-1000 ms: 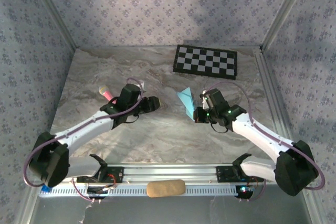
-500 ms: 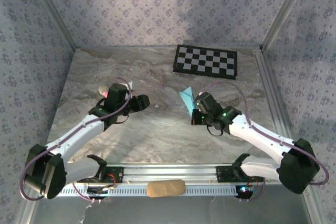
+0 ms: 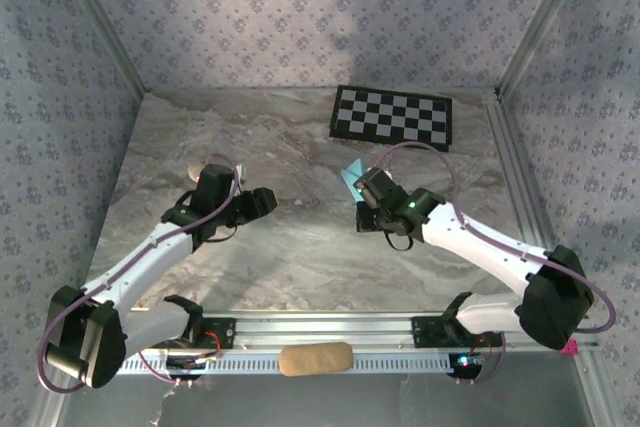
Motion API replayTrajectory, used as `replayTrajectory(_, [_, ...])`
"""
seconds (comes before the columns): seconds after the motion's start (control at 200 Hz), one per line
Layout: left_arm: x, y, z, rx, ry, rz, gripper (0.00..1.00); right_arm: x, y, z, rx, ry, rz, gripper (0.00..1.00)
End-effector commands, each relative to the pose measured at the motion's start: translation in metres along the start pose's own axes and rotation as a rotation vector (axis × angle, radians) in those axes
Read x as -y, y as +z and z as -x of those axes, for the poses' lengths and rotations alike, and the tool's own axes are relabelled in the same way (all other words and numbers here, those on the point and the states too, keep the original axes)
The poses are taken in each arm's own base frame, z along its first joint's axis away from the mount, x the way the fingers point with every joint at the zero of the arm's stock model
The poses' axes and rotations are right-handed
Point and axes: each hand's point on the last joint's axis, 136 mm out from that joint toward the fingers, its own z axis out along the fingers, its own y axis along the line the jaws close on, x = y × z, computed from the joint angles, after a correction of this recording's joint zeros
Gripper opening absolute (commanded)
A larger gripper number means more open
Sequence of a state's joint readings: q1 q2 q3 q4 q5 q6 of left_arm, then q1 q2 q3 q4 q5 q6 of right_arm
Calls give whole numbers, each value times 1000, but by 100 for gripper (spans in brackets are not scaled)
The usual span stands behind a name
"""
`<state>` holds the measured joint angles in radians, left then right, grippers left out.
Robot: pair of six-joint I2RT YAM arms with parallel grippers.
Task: Fold a paper plane with a square sheet of paper (pick it up from the middle)
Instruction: Turn over the paper at the center of the table.
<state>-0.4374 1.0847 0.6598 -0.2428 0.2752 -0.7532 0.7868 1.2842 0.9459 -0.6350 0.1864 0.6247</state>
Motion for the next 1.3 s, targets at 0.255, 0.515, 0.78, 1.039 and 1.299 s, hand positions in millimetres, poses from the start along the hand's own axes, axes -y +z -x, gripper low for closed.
replayTrajectory(0.255, [-8, -10, 7, 83, -90, -22, 59, 48, -27, -1, -6, -237, -386, 0])
replayTrajectory(0.515, [-16, -22, 8, 85, -67, 50, 59, 33, -19, 3, 2, -495, -591, 0])
replayTrajectory(0.78, [-35, -48, 28, 160, -151, 95, 60, -32, 13, -32, -88, -731, -582, 0])
replayTrajectory(1.039, [-37, -49, 25, 135, -171, 76, 60, -71, 50, -73, -202, -701, -391, 5])
replayTrajectory(1.299, [-35, -42, 26, 115, -180, 63, 61, -109, 66, -68, -247, -468, -70, 33])
